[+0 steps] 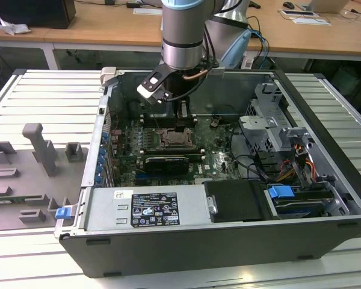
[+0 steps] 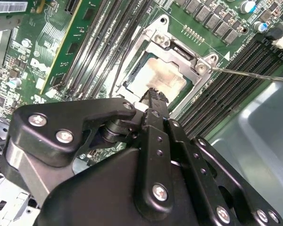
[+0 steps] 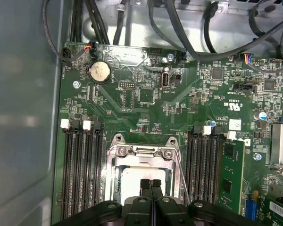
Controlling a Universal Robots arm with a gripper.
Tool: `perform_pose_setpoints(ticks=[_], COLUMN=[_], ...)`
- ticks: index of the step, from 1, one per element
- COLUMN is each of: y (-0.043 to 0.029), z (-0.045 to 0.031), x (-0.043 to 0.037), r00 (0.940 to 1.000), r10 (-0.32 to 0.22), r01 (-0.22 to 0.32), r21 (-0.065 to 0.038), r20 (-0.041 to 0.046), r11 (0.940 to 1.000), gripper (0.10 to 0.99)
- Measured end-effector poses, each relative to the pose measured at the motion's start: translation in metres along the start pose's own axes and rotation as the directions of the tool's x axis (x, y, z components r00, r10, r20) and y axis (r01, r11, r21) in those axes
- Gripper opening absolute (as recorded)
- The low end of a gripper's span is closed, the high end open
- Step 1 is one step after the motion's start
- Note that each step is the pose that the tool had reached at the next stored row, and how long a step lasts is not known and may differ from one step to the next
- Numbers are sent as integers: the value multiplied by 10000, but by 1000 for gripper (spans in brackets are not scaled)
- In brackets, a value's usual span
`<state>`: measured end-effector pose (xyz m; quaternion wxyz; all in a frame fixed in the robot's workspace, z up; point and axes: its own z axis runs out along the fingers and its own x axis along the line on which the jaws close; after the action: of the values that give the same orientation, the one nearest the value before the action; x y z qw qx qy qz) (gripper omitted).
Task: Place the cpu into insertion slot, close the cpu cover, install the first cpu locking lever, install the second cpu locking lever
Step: 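Install the first cpu locking lever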
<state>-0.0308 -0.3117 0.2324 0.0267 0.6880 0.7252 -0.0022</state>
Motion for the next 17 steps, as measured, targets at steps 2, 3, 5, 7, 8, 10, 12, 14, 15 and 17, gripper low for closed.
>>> perform_pose_setpoints(ticks=[2,3,5,7,8,10,12,14,15,17], y=[0,1,1,1,1,1,1,1,1,2], z=[-17,-21,-28,-32,-34,-37,-39,-41,-46,-48], x=[-1,-1,-1,-1,-1,-1,-2,-2,-2,-2], r00=[10000,10000,10000,10000,10000,10000,10000,10000,10000,10000], r10=[1,0,0,0,0,1,0,1,0,1], r01=[-1,0,0,0,0,-1,0,-1,0,-1], r21=[1,1,0,0,0,0,1,0,0,0], r20=[0,0,-1,0,0,-1,0,0,0,1], r11=[10000,10000,10000,10000,10000,10000,10000,10000,10000,10000], gripper=[106,106,106,106,106,106,106,106,106,106])
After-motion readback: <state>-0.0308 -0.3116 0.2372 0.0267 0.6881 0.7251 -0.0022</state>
